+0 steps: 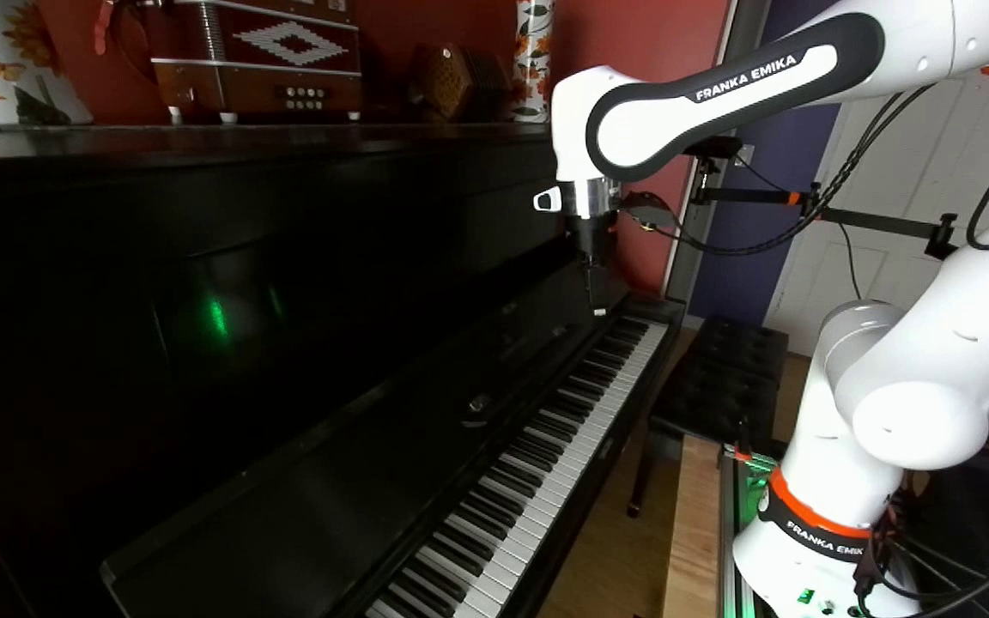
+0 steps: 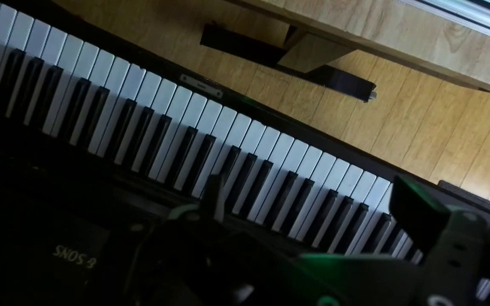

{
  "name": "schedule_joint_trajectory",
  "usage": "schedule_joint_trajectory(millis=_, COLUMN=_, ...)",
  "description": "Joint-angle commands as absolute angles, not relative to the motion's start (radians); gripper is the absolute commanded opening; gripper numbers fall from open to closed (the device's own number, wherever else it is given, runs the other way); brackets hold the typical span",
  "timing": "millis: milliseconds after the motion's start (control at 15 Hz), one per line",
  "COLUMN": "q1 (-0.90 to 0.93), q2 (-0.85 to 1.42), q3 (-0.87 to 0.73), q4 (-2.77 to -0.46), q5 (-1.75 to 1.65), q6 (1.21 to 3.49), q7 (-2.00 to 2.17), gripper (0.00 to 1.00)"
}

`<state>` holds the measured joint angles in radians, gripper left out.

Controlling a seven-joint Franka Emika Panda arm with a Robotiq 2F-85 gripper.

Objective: Press the middle black key on the piano

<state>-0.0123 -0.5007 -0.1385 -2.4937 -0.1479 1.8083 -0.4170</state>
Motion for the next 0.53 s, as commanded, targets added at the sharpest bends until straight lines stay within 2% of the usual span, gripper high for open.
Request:
schedule_joint_trajectory(millis=0, q1=-0.014, q2=-0.501, q3=-0.142, q4=-2.487, q5=-0.148, q6=1.806, q7=-0.418, gripper=1.0)
schedule_joint_trajectory(millis=267, q1=0.0, q2=-0.495, q3=-0.146, q4=-2.502, q5=-0.137, q6=1.747, q7=-0.465, gripper=1.0)
schedule_joint_trajectory(millis=467, q1=0.013, q2=-0.473, q3=-0.114, q4=-2.608, q5=-0.107, q6=1.822, q7=-0.384, gripper=1.0)
